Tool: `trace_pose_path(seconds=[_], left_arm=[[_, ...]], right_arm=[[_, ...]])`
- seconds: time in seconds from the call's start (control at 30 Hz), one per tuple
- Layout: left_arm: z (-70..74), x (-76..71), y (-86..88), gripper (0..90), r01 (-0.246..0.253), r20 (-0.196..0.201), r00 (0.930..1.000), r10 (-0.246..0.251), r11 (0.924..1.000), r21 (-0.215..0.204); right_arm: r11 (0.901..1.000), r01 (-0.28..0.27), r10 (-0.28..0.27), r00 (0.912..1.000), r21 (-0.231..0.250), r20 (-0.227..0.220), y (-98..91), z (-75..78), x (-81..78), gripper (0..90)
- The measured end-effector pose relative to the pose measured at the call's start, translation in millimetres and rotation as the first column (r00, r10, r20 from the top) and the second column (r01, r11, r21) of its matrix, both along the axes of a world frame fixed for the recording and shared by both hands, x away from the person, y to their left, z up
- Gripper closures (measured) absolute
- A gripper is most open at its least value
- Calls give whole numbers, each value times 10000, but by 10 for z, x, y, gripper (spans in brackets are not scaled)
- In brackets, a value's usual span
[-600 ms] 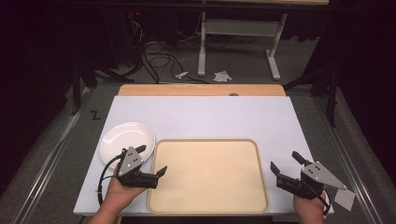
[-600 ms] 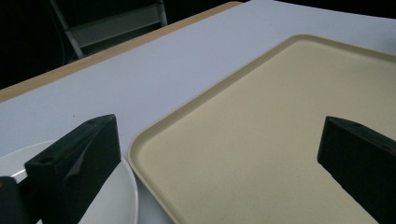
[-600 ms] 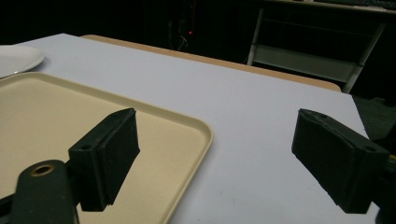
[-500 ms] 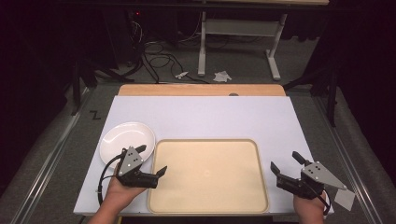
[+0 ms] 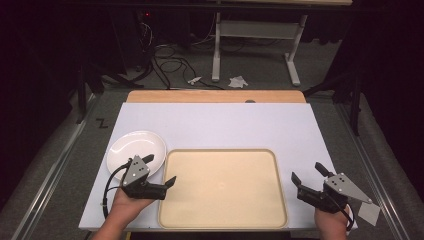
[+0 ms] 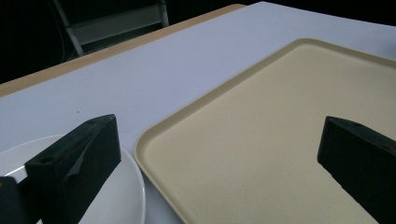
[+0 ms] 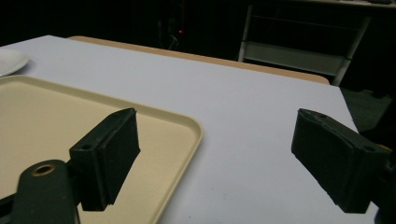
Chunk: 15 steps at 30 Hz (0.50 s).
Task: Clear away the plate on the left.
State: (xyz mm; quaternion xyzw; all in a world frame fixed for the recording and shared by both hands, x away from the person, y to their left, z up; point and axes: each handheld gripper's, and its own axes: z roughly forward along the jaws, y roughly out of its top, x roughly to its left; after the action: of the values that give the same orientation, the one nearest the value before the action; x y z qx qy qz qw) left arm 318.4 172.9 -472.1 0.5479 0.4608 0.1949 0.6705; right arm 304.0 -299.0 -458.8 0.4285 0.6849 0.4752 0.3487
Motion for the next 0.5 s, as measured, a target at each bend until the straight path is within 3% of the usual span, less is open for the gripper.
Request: trace_pose_path(seconds=[0.17,0.33,0.5], left_arm=[[-19,13,35,0,38,36,10000,-39,9994,338],[14,37,75,0,-74,91,9999,75,10000,-26],[-12,46,84,0,-111,151,9998,106,9994,326]], right_arm=[[9995,309,-309,9994,24,153,-5,21,19,161],[9994,338,-338,9994,10,-11,18,16,-1,161],[9997,103,-103,9999,-208,-8,22,5,29,161]])
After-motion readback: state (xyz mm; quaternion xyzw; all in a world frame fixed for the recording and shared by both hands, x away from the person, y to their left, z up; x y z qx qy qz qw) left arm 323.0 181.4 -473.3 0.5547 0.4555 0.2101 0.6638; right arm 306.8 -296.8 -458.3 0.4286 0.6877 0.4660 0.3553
